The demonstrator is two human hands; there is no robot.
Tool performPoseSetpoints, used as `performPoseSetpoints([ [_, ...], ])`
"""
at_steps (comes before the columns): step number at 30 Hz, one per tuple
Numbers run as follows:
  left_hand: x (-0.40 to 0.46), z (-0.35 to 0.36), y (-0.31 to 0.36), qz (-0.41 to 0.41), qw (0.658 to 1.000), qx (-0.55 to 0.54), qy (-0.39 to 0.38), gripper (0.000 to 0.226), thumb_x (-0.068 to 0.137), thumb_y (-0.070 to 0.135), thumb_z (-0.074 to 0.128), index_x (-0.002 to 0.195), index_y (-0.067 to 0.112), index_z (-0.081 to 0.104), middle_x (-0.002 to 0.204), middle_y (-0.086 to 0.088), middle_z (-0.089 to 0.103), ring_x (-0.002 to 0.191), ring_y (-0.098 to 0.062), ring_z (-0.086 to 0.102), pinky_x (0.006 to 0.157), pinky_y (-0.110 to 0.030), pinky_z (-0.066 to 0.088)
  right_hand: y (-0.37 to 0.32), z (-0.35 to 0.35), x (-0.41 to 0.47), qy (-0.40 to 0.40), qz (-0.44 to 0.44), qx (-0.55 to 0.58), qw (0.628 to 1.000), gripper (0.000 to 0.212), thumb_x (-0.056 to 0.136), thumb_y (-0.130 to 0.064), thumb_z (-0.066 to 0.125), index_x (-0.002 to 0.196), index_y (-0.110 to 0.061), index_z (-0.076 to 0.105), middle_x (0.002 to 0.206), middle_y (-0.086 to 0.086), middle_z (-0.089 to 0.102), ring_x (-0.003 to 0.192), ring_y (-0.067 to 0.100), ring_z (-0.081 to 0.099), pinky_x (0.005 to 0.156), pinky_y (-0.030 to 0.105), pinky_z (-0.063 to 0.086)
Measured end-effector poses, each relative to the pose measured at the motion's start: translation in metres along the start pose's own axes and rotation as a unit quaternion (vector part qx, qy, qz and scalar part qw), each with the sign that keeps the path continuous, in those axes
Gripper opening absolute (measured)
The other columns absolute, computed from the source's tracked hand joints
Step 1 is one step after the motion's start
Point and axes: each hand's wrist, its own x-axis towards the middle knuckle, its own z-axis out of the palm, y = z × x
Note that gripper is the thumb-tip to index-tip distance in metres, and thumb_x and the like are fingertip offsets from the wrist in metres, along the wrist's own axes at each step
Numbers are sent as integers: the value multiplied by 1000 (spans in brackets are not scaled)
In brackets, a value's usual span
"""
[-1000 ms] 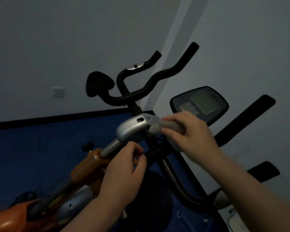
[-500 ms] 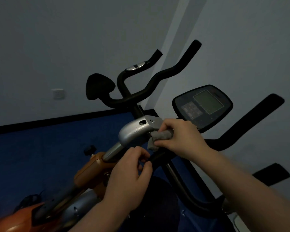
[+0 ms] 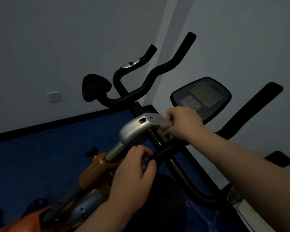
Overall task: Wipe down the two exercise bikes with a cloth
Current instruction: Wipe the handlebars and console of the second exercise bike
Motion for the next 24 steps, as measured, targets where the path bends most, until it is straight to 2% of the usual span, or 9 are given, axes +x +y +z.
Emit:
performPoseSetpoints([
  [5,1,1,-2,8,1000,3,2,11,81,45,44,88,38,49,86,14,53,76,-6,55,59,-25,46,15,9,-25,52,-57,113,991,20,70,-43,74,84,-32,63,83,-11,65,81,11,62,67,31,49],
  [8,2,3,-3,20,1000,10,11,11,81,45,43,88,37,48,88,14,51,79,-7,54,60,-23,44,12,9,-41,28,-119,139,983,24,69,-46,72,90,-39,64,88,-16,66,83,2,60,74,34,53],
  [10,2,5,-2,23,1000,5,10,7,82,40,45,86,36,48,85,12,51,77,-9,53,60,-24,42,0,19,-38,33,-122,144,982,24,69,-39,78,90,-35,67,92,-11,67,86,7,61,78,35,51],
  [13,2,5,-3,23,1000,1,14,9,81,41,44,85,34,48,83,11,50,74,-11,53,58,-24,41,-14,25,-25,87,-104,133,982,27,70,-36,79,94,-28,68,95,-5,67,88,14,61,79,36,51],
  [15,2,4,-3,26,1000,8,10,12,80,43,43,85,35,48,83,11,50,74,-10,53,58,-25,43,-4,16,-24,44,-119,123,984,25,71,-37,78,94,-33,68,94,-7,68,88,11,62,80,36,52],
  [17,2,4,-4,30,999,9,6,10,80,44,44,86,36,48,83,11,51,75,-10,53,58,-21,42,7,0,-26,-84,-157,103,979,24,73,-36,77,96,-38,68,95,-12,68,89,5,62,81,33,53],
  [19,2,3,-4,29,1000,9,7,7,81,41,46,86,37,48,84,11,51,76,-10,54,60,-21,42,10,-13,-20,-152,-178,85,968,25,77,-30,76,99,-37,69,97,-13,68,90,1,62,82,26,52],
  [22,2,3,-5,25,1000,10,4,7,81,39,48,87,35,49,85,12,52,77,-10,55,59,-22,43,14,-21,-9,-129,-164,40,977,27,79,-23,74,105,-29,70,101,-7,69,97,7,61,87,27,49],
  [24,1,2,-4,24,1000,9,3,8,81,41,47,87,36,48,84,12,52,75,-10,55,57,-22,42,11,-13,-14,-122,-170,70,975,26,78,-24,75,103,-30,70,98,-12,66,96,5,60,87,28,49],
])
